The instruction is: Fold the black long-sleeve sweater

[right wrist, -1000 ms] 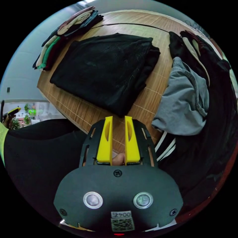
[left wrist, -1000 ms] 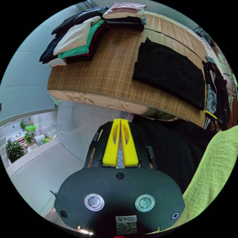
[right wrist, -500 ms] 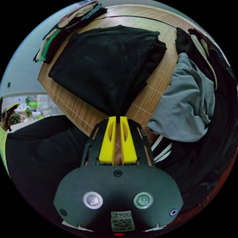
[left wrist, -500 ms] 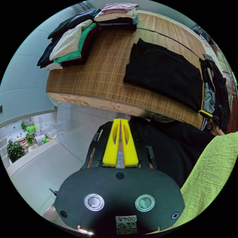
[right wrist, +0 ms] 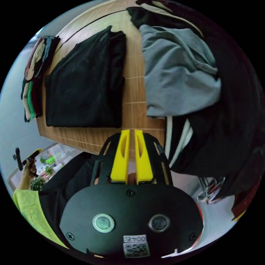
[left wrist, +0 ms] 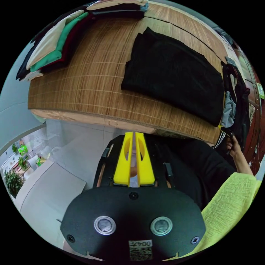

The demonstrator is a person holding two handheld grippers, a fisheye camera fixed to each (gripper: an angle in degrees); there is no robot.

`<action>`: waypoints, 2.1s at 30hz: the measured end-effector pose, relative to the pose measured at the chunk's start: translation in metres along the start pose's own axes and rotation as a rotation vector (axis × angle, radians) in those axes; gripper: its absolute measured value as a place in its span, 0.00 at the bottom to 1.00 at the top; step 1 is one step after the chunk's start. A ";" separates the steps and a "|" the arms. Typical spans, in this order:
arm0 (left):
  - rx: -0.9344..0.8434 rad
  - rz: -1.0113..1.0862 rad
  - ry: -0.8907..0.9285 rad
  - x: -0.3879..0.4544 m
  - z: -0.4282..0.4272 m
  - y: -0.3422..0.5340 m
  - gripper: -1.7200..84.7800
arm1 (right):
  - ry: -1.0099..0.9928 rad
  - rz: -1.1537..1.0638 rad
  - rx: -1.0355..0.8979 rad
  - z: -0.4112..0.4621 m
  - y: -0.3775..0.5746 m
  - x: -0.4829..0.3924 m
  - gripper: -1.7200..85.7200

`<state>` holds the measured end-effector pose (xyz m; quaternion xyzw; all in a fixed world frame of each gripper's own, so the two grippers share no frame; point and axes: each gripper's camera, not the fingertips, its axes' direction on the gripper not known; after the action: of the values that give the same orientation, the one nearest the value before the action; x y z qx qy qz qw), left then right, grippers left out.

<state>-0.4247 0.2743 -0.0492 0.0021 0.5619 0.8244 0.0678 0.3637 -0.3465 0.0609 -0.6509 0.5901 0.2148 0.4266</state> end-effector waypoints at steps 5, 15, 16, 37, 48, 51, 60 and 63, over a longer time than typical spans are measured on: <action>0.020 -0.002 0.093 -0.070 -0.015 -0.035 0.05 | 0.088 -0.078 0.233 -0.024 0.033 -0.026 0.03; 0.096 -0.092 0.367 -0.222 -0.024 -0.113 0.15 | 0.093 -0.089 0.281 -0.004 0.021 -0.119 0.01; 0.125 -0.133 0.419 -0.243 -0.026 -0.119 0.16 | 0.046 -0.100 0.306 -0.008 0.028 -0.133 0.01; 0.351 -0.050 0.962 -0.499 -0.036 -0.125 0.22 | 0.026 -0.607 0.280 0.028 -0.025 -0.390 0.09; 0.397 -0.156 0.829 -0.558 0.030 -0.155 0.12 | 0.213 -0.458 0.283 0.082 -0.147 -0.543 0.22; 0.432 -0.125 0.790 -0.564 0.054 -0.159 0.08 | 0.353 -0.418 0.230 0.120 -0.164 -0.563 0.24; 0.508 -0.052 0.736 -0.581 0.131 -0.165 0.06 | 0.379 -0.383 0.274 0.108 -0.163 -0.534 0.09; 0.553 0.027 0.668 -0.573 0.140 -0.164 0.06 | 0.269 -0.421 0.252 0.081 -0.163 -0.514 0.09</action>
<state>0.1724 0.3970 -0.1082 -0.2395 0.7527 0.5989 -0.1318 0.4278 0.0100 0.4687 -0.7236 0.5152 -0.0419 0.4574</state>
